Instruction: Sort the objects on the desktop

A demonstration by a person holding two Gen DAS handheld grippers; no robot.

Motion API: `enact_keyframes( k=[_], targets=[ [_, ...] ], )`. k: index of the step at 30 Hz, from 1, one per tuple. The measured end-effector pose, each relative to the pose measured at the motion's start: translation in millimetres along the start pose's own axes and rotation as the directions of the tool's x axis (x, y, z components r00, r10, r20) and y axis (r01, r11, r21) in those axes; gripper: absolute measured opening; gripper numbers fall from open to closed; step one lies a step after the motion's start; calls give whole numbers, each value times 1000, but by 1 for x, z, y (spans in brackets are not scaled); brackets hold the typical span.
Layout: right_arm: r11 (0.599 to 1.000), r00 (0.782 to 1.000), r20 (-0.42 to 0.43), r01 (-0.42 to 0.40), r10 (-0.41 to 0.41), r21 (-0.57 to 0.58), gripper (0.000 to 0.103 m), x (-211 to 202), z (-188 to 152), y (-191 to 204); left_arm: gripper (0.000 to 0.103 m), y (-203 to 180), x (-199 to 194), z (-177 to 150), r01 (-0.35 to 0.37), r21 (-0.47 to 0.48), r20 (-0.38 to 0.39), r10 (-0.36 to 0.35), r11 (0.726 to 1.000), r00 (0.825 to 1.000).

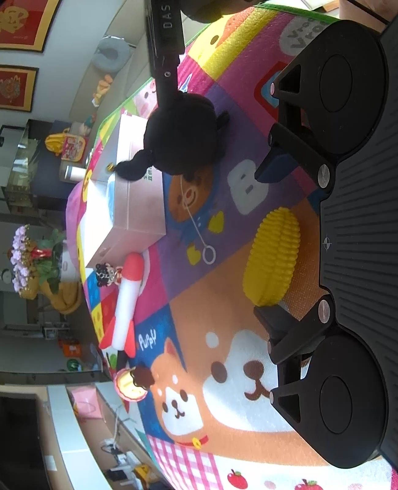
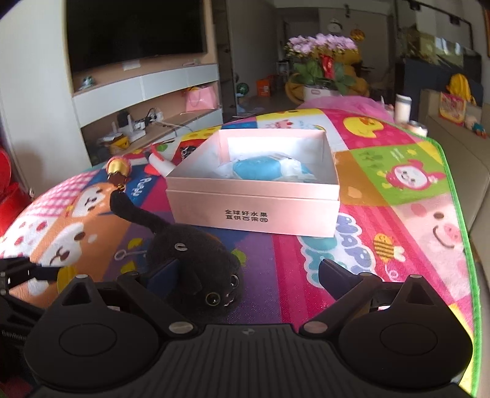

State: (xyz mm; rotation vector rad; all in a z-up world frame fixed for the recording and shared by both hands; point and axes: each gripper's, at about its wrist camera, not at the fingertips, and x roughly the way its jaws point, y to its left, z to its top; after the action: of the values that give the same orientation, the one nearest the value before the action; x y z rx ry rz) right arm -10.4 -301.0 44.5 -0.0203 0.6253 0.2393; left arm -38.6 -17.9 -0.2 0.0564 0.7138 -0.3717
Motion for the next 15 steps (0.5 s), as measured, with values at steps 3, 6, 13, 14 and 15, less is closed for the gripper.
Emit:
enact_keyframes(
  k=[3, 6, 13, 14, 15],
  targets=[
    [996, 998, 34, -53, 56, -69, 101, -3, 8, 14, 92, 0, 0, 0, 0, 1, -3, 0, 1000, 1000],
    [983, 994, 28, -104, 110, -152, 103, 6, 16, 32, 92, 0, 0, 0, -1, 2, -4, 1, 1000, 1000],
    [976, 990, -72, -135, 124, -173, 102, 50, 14, 44, 94, 1, -3, 1, -8, 2, 5, 8, 1000, 1000],
    [978, 989, -84, -132, 119, -162, 98, 52, 14, 43, 94, 1, -3, 1, -8, 2, 7, 8, 1000, 1000],
    [979, 988, -102, -135, 120, -153, 85, 53, 14, 42, 94, 1, -3, 1, -7, 2, 7, 7, 1000, 1000]
  ],
)
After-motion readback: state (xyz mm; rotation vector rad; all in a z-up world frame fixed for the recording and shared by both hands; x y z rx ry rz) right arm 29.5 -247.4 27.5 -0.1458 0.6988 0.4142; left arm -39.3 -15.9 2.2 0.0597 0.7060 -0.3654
